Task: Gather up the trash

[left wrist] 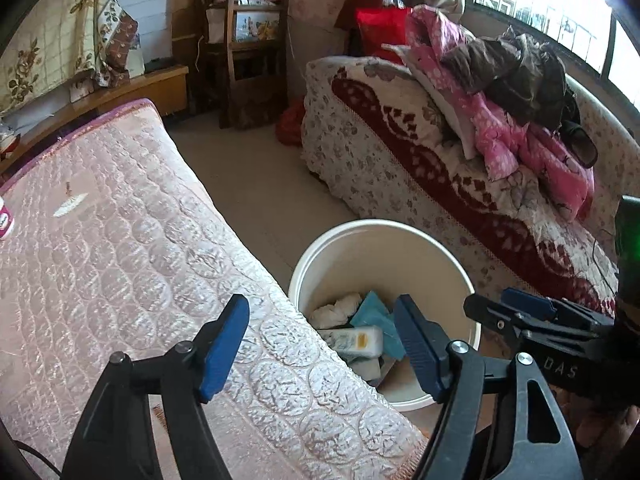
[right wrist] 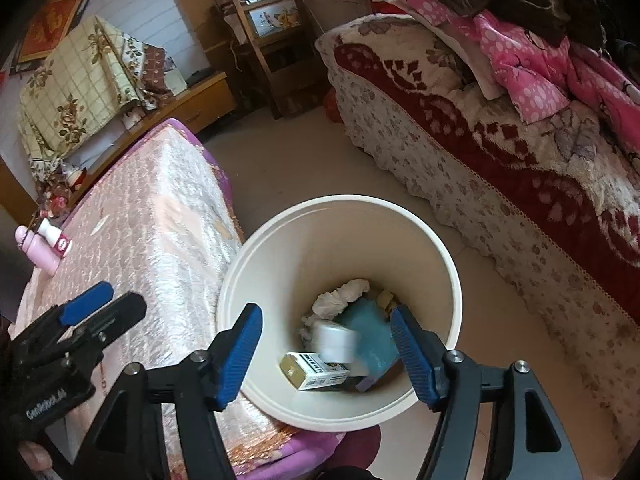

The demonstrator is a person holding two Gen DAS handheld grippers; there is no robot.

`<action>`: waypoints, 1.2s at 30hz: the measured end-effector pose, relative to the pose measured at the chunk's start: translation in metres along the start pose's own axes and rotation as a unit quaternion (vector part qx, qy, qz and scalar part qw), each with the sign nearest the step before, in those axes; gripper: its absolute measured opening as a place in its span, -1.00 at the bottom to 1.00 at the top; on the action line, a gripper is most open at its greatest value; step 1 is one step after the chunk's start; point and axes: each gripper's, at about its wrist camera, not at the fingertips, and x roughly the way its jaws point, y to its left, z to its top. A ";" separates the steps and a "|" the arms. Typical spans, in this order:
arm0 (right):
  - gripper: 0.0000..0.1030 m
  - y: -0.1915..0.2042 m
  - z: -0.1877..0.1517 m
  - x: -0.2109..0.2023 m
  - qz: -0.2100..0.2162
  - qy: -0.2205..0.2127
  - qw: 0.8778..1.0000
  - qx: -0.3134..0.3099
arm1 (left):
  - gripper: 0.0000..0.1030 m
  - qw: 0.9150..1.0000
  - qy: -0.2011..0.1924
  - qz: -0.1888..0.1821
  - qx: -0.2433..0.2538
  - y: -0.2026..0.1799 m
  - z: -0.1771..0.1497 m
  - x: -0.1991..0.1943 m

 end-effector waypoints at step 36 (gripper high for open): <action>0.37 0.096 -0.019 -0.191 -0.044 -0.242 0.967 -0.068 | 0.46 0.975 -0.210 0.078 -0.006 0.019 -0.013 -0.191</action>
